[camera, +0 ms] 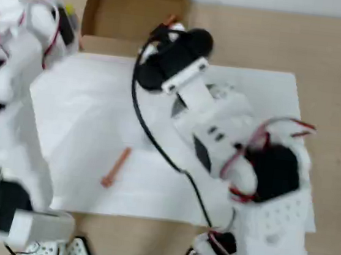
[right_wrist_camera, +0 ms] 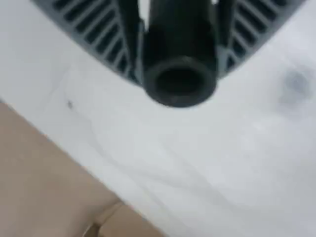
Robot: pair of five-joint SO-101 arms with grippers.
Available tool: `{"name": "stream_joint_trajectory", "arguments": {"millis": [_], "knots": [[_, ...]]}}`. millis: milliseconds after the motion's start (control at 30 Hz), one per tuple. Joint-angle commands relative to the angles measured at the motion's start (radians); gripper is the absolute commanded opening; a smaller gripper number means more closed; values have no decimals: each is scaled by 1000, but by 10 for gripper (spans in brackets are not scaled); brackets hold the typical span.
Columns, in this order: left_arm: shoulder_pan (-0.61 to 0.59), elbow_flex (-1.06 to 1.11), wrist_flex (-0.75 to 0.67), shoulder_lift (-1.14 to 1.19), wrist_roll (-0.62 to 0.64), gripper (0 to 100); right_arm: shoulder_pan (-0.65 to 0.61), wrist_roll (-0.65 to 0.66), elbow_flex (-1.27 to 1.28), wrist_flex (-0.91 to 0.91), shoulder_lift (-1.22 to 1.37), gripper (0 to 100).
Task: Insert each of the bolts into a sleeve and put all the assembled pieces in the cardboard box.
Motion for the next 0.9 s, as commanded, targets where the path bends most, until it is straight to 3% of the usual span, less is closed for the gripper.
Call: {"name": "stream_joint_trajectory", "arguments": {"millis": [0, 200, 433, 533, 633, 867], "knots": [[25, 250, 5, -228, 5, 3, -16, -6, -50, 8, -79, 10], [89, 497, 5, -486, -29, 3, -35, -2, -4, 147, -122, 10], [316, 738, 5, -754, -310, 3, -203, -8, 160, 150, -130, 10], [405, 810, 3, -860, -381, 3, -275, -8, 259, 34, -157, 10], [494, 835, 3, -935, -351, 3, -292, -8, 410, -146, -203, 10], [506, 836, -74, -1036, -350, 3, -292, -8, 851, -614, -400, 10]]}}
